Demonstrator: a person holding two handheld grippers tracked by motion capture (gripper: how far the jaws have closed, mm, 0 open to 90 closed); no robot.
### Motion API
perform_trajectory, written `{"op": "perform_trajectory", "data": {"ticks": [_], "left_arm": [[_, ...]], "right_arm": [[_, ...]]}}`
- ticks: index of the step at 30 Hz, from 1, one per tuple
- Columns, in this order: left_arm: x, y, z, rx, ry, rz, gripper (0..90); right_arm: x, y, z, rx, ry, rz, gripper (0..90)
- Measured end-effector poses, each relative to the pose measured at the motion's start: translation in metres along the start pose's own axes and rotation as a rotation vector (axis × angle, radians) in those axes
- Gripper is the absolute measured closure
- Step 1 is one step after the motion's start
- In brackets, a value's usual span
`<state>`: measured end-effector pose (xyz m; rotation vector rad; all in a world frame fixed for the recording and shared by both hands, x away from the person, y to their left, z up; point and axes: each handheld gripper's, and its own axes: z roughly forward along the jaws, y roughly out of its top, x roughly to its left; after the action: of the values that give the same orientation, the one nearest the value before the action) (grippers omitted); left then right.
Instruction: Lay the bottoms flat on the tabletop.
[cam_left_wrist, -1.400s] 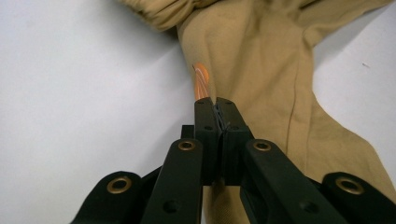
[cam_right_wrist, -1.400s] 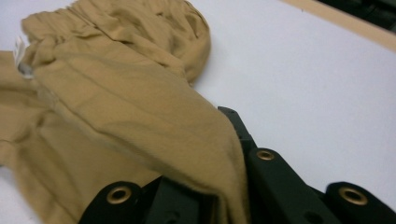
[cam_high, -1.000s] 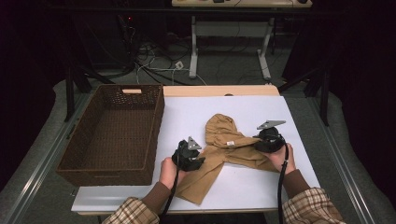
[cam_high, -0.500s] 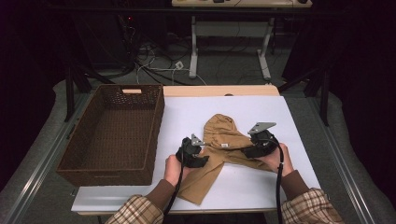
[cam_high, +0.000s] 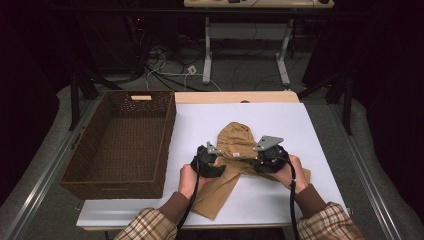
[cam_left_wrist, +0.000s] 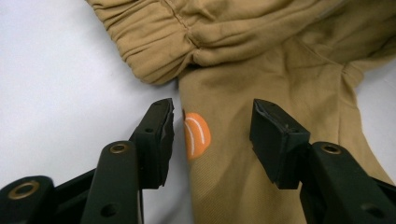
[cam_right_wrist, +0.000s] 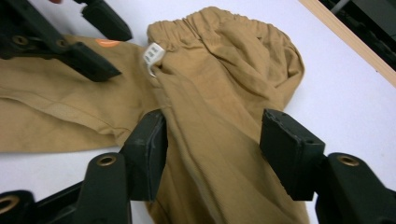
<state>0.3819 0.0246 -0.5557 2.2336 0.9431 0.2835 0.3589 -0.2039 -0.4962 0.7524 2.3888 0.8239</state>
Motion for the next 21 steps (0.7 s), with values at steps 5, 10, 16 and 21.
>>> {"op": "perform_trajectory", "data": {"ticks": [5, 10, 16, 21], "left_arm": [[0.001, 0.000, 0.001, -0.014, -0.036, 0.016, 66.7], [0.000, -0.001, 0.001, -0.019, -0.061, 0.022, 82.4], [0.001, -0.002, 0.001, -0.025, -0.068, 0.010, 85.2], [0.000, -0.002, 0.001, -0.025, -0.064, 0.020, 86.2]], "right_arm": [[0.002, 0.000, 0.000, -0.018, 0.013, -0.008, 57.2], [-0.001, -0.004, 0.002, -0.021, 0.025, 0.002, 76.0], [-0.002, -0.007, 0.007, -0.006, 0.056, -0.001, 74.6], [0.001, -0.008, 0.011, 0.020, 0.063, -0.013, 77.4]]}}
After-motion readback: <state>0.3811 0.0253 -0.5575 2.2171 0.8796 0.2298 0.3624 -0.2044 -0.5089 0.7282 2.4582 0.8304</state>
